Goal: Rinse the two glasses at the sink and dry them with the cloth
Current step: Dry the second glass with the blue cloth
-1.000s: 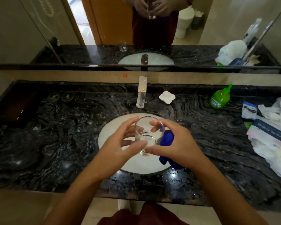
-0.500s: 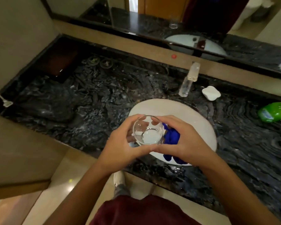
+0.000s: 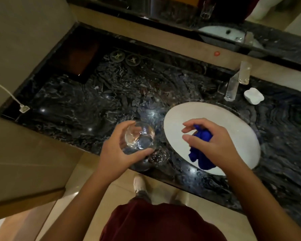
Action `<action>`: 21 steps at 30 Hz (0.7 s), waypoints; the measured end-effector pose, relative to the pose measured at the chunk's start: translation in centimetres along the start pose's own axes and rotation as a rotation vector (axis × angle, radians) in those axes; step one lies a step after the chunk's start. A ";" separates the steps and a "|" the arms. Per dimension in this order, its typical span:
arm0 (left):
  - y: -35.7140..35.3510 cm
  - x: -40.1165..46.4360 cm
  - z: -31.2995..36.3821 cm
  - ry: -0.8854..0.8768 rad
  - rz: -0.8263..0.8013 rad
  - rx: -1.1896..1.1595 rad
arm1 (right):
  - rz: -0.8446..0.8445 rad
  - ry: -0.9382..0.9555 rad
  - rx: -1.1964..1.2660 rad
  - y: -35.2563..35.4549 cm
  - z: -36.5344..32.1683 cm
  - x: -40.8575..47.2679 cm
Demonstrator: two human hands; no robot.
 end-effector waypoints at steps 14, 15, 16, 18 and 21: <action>0.1 0.2 -8.7 0.062 -0.047 0.313 | 0.229 -0.187 -0.015 2.7 6.9 -3.6; -0.3 0.3 -9.2 0.078 -0.049 0.312 | 0.239 -0.198 0.001 2.9 7.3 -3.8; -0.5 0.4 -9.7 0.098 -0.047 0.304 | 0.247 -0.205 0.016 3.0 7.6 -3.9; -1.0 0.7 -10.9 0.145 -0.041 0.275 | 0.259 -0.217 0.037 3.1 8.0 -4.2; -1.3 0.9 -12.2 0.180 -0.023 0.300 | 0.281 -0.238 0.071 3.4 8.6 -4.4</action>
Point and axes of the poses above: each hand's wrist, its own x-axis towards the middle knuckle, its own y-axis out of the back of the hand, z = x × y, the point moved 10 cm from there along x, towards the middle knuckle, and after that the axes turned 4 degrees about x, right-handed, at the moved point
